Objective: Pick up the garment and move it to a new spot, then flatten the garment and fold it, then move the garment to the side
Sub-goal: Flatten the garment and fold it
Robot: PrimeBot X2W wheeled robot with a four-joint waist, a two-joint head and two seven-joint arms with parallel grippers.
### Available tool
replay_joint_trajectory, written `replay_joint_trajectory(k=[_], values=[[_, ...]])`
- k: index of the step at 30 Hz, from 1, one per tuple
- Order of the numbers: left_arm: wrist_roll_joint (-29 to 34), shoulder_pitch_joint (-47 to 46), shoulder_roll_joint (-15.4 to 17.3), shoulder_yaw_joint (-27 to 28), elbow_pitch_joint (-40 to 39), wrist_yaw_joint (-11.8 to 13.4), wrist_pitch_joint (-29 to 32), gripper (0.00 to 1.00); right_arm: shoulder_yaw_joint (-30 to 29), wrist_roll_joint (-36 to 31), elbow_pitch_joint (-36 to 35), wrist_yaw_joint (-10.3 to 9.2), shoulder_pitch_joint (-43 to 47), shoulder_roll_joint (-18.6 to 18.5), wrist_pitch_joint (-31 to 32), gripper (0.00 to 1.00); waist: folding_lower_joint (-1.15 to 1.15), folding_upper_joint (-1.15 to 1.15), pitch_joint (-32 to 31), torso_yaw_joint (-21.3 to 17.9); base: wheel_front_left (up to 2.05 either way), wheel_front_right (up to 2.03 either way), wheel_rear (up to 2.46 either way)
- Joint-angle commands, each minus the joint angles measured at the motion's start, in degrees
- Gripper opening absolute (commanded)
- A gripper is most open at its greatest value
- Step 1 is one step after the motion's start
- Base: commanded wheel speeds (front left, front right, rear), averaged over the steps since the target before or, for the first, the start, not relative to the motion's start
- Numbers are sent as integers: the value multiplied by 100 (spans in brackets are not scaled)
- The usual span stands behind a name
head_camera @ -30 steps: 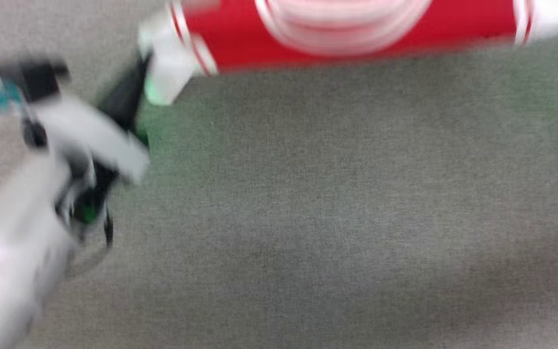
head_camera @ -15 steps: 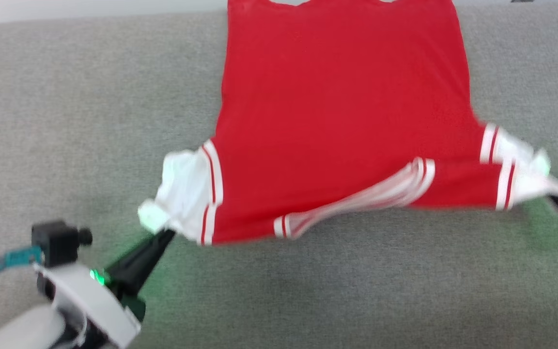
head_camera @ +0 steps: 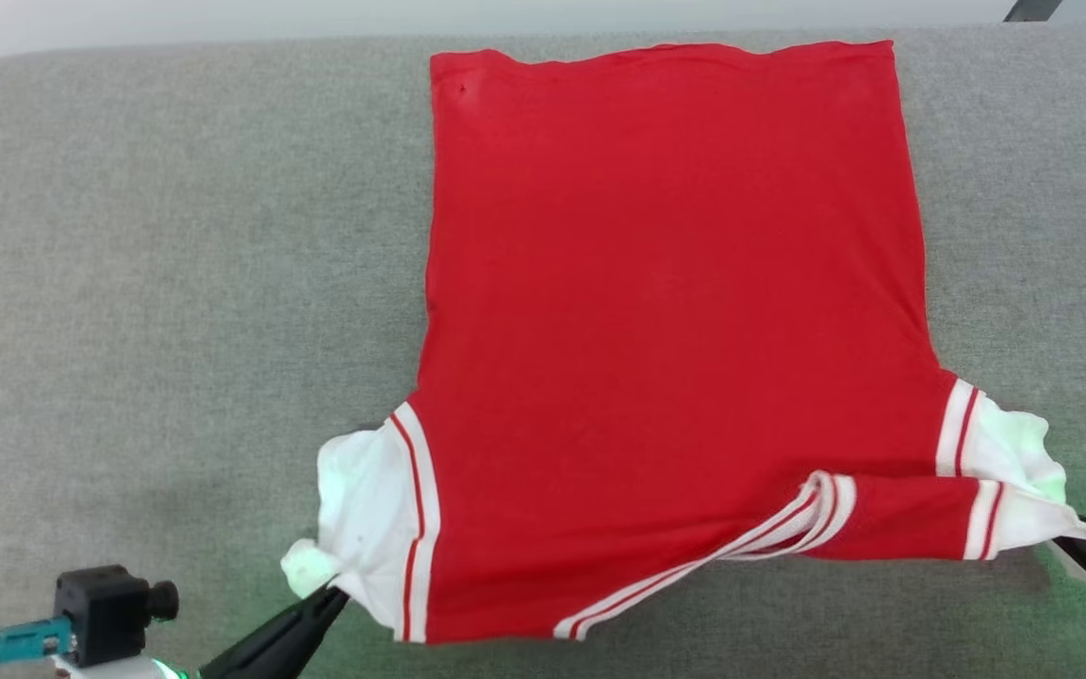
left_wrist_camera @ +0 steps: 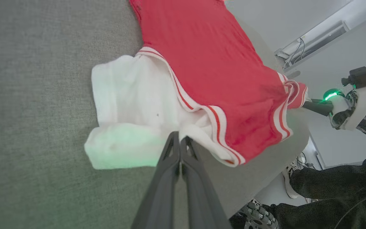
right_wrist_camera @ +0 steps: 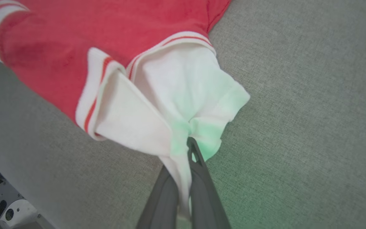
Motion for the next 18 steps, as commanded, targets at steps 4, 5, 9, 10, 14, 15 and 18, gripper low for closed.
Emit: replay_joint_trajectory(k=[4,5,9,10,14,15,18], values=[[203,39,-211,-41,-107,32,64,0,-361,-324,61,-10,277,183,95,0,0,0,-1,24,0,0,0],[252,-36,-296,-91,-59,-7,129,0,-398,-400,94,-10,298,250,125,0,0,0,-1,29,0,0,0],[437,-332,-775,-342,402,-118,430,0,-409,-667,254,-10,284,548,268,0,0,0,27,51,0,0,0],[464,-396,-901,-386,535,-140,482,0,-395,-738,299,-10,240,602,293,0,0,0,38,50,0,0,0],[553,-607,-1317,-509,1033,-262,536,0,-336,-980,549,-10,100,836,314,0,0,0,95,43,0,0,0],[589,-638,-1395,-537,1134,-273,538,0,-305,-1028,608,-10,87,881,321,0,0,0,106,40,0,0,0],[674,-729,-1537,-606,1413,-309,579,0,-193,-1152,768,-10,16,1004,323,0,0,0,137,23,0,0,0]])
